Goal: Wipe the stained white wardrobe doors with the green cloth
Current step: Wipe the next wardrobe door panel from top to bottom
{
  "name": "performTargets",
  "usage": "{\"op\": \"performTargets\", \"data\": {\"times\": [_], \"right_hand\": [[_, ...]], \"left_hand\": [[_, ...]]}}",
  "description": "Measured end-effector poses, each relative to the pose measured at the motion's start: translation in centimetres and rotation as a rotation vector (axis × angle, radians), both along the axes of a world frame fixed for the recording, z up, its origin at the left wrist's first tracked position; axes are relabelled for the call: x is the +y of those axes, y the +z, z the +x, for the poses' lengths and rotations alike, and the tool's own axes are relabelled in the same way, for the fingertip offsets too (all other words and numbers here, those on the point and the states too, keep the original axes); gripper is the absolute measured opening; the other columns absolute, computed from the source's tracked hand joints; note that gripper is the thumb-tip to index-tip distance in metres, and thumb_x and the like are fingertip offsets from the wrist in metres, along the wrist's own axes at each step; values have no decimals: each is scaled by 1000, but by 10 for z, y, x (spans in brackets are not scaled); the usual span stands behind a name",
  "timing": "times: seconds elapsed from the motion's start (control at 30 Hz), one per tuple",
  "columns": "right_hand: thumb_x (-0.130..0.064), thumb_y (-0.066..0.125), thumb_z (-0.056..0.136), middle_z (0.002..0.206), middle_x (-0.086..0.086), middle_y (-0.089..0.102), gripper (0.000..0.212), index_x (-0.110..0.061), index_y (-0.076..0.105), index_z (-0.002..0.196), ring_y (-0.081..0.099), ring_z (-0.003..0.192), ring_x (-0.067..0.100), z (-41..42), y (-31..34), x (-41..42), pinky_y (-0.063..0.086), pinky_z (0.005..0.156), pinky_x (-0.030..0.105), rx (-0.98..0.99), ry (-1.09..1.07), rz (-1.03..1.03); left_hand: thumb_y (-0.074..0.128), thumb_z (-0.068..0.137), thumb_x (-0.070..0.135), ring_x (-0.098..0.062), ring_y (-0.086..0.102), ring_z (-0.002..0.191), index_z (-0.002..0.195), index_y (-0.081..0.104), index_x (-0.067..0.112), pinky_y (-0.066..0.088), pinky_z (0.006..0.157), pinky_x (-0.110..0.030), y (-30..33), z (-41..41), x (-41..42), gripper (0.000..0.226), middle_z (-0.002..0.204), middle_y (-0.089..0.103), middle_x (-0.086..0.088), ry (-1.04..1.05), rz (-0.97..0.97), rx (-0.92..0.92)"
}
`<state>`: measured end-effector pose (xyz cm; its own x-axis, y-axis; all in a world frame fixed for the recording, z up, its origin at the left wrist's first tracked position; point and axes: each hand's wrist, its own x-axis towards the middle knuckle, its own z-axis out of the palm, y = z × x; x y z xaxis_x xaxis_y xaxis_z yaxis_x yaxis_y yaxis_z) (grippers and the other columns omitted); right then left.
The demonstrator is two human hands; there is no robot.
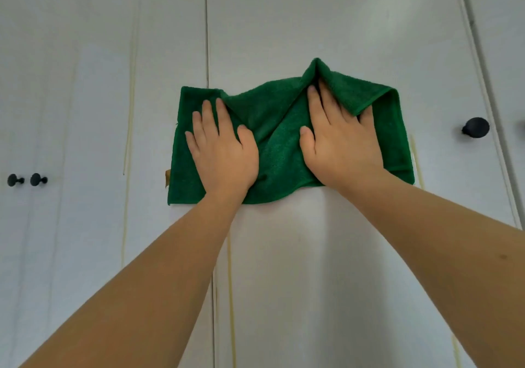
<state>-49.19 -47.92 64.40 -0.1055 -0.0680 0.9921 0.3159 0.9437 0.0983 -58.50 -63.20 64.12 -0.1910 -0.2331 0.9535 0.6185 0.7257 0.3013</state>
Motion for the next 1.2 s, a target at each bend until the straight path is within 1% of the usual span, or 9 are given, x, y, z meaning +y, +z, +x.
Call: {"op": "performTargets", "data": {"times": [0.17,0.33,0.53,0.63,0.7,0.8,1.0,1.1,1.2], "right_hand": [[-42,26,95,161,6,26,68,-12,23,156,27,145,24,0,-21,-2,16,118,55,-41,-4,11],[-43,25,95,163,6,21,70,-13,20,157,25,147,24,1,-18,-1,14,118,56,-68,-6,8],[-44,25,95,163,6,21,69,-12,21,157,25,147,24,-1,-19,2,14,118,56,-58,-20,17],[-42,26,94,161,5,27,69,-12,22,156,29,144,23,2,-18,0,17,117,55,-66,-5,9],[-42,25,93,160,3,29,69,-14,24,156,32,143,21,3,-21,0,18,117,55,-84,8,19],[-41,26,93,160,1,30,68,-15,26,156,33,142,20,4,-22,0,17,117,55,-116,13,72],[-42,22,96,163,6,23,68,-12,22,157,28,145,25,5,-37,1,18,116,56,-142,10,41],[-43,24,99,163,10,19,66,-9,25,156,31,143,29,16,-93,16,24,111,59,-183,-1,24],[-44,24,99,164,6,16,66,-11,22,157,29,146,27,33,-125,34,23,114,58,-269,38,33]], "left_hand": [[17,91,39,-31,11,155,158,28,7,8,125,-55,-54,5,10,75,167,20,-10,30,-53,-7],[19,91,40,-26,0,156,161,9,10,-1,126,-50,7,-2,-7,77,169,6,-9,30,-226,1],[19,91,41,-25,3,156,161,11,9,1,126,-48,33,2,8,77,169,9,-9,-38,-84,-13],[21,93,37,-30,15,154,155,30,0,8,126,-51,-29,12,23,73,166,20,-14,-43,-25,30],[25,95,31,-35,24,149,133,54,-6,15,124,-53,-78,16,29,61,161,30,-18,-52,-24,57],[28,95,30,-38,28,145,119,62,-3,18,122,-57,-97,16,33,53,158,34,-19,-28,-32,2],[17,89,43,-30,12,153,155,34,9,5,125,-52,-24,4,10,75,166,19,-10,29,-168,49],[11,90,45,-27,7,155,161,19,14,3,126,-51,-13,4,8,77,168,14,-8,43,-162,36],[20,94,42,-33,11,154,159,21,8,7,125,-56,-41,17,32,73,167,17,-13,35,-57,-4]]}}
